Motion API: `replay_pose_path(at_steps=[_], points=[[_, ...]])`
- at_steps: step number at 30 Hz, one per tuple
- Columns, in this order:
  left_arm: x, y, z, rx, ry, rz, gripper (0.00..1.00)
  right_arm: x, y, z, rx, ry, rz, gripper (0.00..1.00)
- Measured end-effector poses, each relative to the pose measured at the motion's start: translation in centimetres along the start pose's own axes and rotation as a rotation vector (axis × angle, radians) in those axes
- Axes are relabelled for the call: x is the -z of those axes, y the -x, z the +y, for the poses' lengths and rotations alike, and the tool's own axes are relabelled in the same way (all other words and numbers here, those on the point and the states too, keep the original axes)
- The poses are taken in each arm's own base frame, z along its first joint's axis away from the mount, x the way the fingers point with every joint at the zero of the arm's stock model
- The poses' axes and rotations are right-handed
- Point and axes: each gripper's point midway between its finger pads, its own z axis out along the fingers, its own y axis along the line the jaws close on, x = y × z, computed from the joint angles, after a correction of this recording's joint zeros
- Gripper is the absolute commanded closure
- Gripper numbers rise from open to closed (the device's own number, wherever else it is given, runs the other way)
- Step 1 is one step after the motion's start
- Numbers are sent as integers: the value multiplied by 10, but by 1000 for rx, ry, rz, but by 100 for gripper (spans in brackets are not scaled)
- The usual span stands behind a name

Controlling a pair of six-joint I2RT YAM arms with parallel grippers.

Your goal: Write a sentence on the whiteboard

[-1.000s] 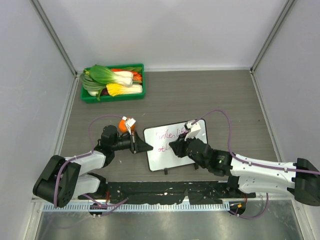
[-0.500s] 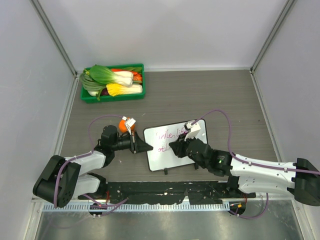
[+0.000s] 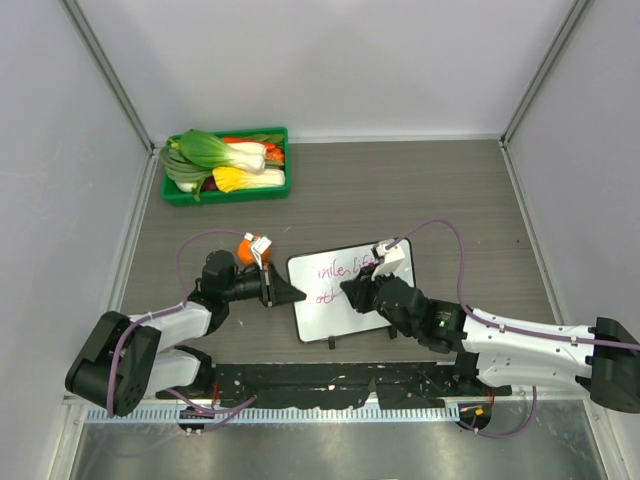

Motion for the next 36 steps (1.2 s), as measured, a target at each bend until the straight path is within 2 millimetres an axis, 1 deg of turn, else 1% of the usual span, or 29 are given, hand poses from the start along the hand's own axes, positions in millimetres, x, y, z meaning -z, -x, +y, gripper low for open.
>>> replay_pose_path(at_steps=[14,19,28,36], points=[[0,0,0,0,3,-1,100,3,6,-7,-5,-31,-21,99],[0,0,0,2,4,0,100,4,3,-7,-14,-31,-12,99],[0,0,1,5,8,0,100,6,-11,-7,-39,-6,24,99],[0,0,1,4,6,0,100,11,-9,-9,-36,-4,25,99]])
